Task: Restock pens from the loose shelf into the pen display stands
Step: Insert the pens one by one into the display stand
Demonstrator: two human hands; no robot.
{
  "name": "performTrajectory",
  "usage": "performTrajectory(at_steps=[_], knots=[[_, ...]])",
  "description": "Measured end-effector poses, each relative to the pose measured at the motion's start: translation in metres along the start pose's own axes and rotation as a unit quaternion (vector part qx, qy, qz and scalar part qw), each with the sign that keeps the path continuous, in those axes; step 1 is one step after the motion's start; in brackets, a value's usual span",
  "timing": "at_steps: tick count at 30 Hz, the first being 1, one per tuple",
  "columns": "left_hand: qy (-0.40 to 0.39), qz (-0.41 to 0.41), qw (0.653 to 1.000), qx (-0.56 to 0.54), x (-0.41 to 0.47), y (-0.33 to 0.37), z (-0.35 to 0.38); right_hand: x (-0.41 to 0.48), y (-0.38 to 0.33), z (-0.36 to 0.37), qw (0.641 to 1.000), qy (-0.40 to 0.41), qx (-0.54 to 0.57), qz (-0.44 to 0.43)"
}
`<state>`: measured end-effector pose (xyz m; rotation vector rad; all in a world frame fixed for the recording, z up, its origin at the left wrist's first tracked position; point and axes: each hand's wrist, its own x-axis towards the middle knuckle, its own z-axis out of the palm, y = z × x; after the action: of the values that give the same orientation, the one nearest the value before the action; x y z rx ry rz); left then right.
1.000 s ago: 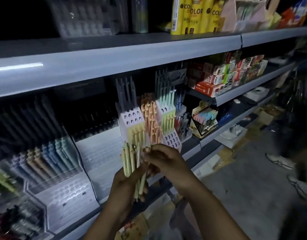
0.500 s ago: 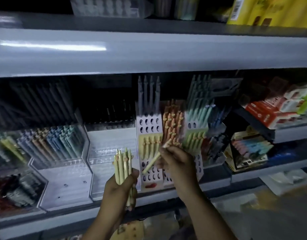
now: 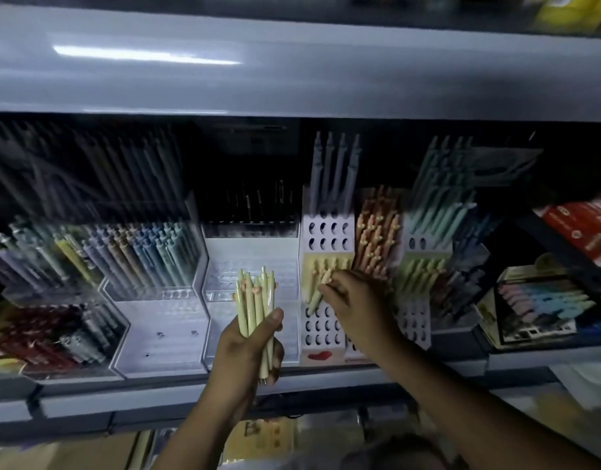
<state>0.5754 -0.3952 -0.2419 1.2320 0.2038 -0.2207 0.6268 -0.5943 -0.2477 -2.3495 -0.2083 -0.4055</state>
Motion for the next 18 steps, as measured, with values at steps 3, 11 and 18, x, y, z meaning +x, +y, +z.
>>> performTrajectory(at_steps=[3, 11, 18], knots=[[-0.008, -0.009, 1.0, -0.016, 0.003, -0.001, -0.004, 0.001, -0.002, 0.005, 1.0, -0.012, 0.006, 0.024], [-0.019, -0.034, 0.998, -0.041, 0.001, -0.001, -0.009, -0.012, -0.013, 0.03, 0.994, 0.032, 0.044, 0.094], [-0.021, -0.036, 0.999, -0.035, 0.004, -0.005, -0.008, -0.011, -0.014, 0.039, 0.993, 0.058, 0.028, 0.094]])
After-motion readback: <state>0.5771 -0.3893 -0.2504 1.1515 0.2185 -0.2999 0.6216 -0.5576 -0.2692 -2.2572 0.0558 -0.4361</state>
